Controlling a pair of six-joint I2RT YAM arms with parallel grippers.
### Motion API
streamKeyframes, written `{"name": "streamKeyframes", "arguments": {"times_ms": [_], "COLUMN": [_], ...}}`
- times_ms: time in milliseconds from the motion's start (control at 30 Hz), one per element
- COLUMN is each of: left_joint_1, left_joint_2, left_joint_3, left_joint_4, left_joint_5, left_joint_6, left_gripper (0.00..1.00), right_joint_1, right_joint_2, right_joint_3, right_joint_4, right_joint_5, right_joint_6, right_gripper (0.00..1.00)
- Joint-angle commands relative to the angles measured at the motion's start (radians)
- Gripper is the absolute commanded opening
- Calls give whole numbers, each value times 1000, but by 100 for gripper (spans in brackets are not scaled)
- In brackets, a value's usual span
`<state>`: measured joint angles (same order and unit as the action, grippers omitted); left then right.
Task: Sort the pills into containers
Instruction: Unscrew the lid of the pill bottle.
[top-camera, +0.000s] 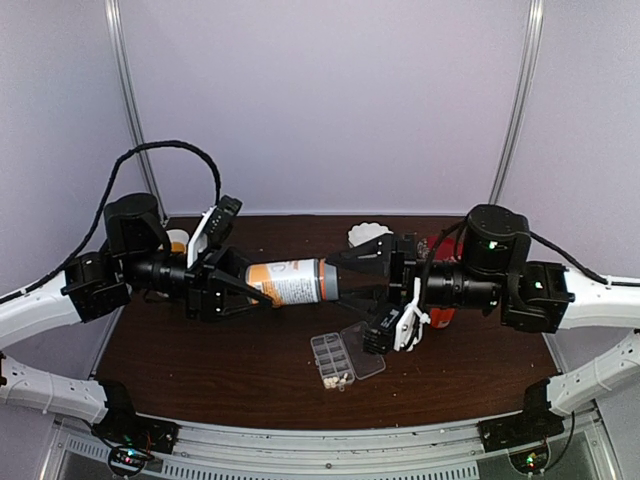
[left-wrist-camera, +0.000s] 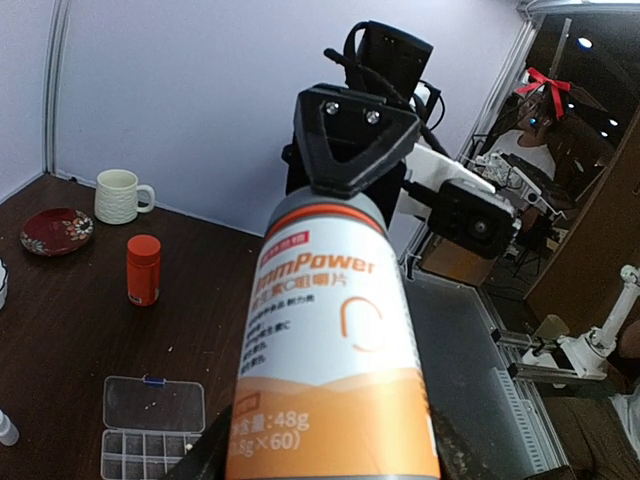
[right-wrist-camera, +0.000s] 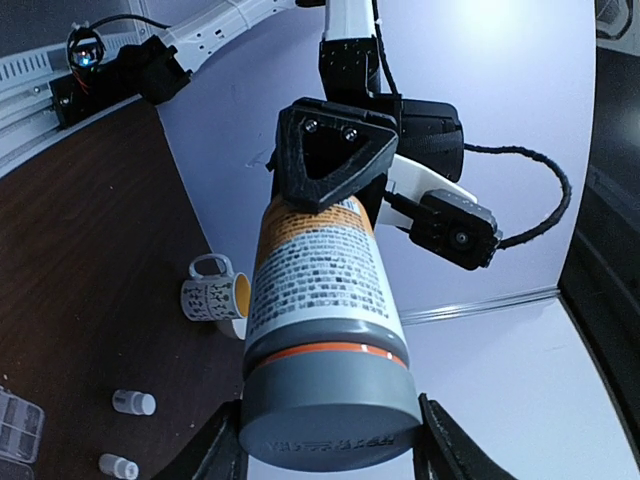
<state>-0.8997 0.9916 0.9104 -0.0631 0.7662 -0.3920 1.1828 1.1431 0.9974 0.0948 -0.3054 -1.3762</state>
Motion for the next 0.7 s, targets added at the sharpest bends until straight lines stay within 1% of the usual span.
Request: {"name": "streamKeyframes", "arguments": {"times_ms": [0,100,267,367,433,467,533,667], "left_joint_1": [4,4,4,5,4,4,4,4], "left_joint_2": [-36,-47,-48,-47,-48,-49,-48,-59], "left_joint_3": [-18,-42,-47,-47,-50,-53,-57,-57], "left_joint_4": [129,153,145,141,151,159,169,141], "left_joint_5": [86,93,109,118,121,124,133,150], "left_joint_6": [7,18,46,70,75,75,77,103], "left_gripper": [0,0,0,0,0,0,0,0], "right_joint_1": [-9,3,9,9,8,9,9,9], "right_joint_2": [-64,-69,-74,-82,-86,-87,-91,-109], "right_joint_3": [-96,-123,-113,-109,-99,-93,-98,-110], "right_joint_4": [132,175,167,172,146,116,122,130], "right_joint_5": [131,153,145,136,136,138,146,146], "right_joint_6": [-273,-358,-357,-319,-313,-321,-330,-324], "right_gripper": [47,51,56,56,51,51,53,55]}}
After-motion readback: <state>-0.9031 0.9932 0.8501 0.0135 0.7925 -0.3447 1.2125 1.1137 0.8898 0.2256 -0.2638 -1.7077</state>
